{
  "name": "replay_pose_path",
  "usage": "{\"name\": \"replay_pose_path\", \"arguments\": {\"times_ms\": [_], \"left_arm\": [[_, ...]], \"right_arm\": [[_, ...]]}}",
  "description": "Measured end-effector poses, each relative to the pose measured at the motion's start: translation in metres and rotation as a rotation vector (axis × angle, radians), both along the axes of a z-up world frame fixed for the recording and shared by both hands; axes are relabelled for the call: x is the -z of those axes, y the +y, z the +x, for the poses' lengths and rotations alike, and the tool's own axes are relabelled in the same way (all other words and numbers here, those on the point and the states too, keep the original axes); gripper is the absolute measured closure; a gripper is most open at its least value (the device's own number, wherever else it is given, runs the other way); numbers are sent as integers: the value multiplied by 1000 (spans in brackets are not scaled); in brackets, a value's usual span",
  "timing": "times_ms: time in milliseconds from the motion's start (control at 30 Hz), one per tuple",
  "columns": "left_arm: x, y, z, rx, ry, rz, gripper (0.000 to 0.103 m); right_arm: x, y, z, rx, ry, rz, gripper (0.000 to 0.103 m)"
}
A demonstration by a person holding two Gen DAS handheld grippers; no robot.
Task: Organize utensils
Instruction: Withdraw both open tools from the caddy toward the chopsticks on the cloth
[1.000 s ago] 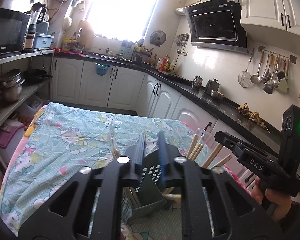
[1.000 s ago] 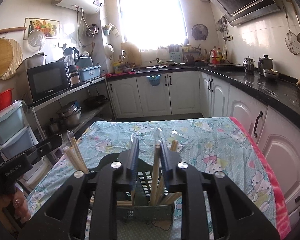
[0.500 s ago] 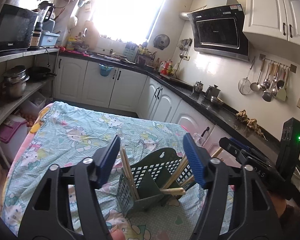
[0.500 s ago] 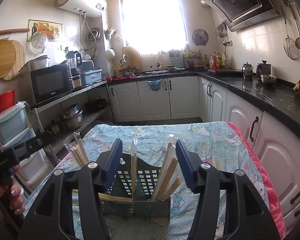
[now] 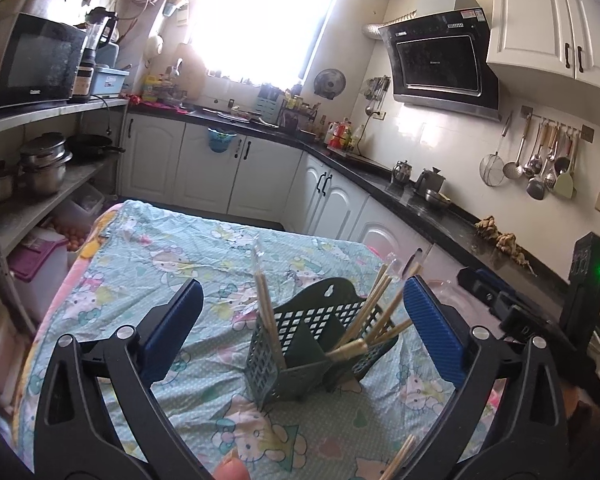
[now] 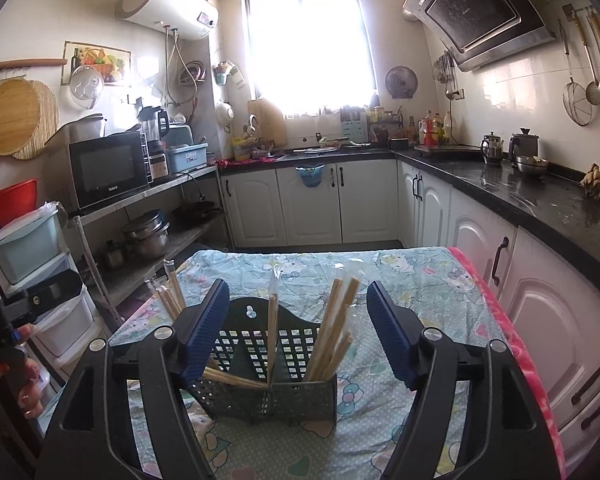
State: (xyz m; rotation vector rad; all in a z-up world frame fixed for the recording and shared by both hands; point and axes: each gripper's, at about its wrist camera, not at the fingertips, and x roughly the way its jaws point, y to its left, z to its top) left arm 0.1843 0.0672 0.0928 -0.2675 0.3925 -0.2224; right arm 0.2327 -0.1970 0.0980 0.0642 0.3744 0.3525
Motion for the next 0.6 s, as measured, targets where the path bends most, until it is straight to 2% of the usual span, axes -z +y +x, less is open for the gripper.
{"name": "replay_pose_path", "arguments": {"times_ms": [600], "left_arm": [[19, 2, -27, -12, 48, 2, 11]], "right_arm": [[12, -3, -35, -29, 22, -24, 29]]}}
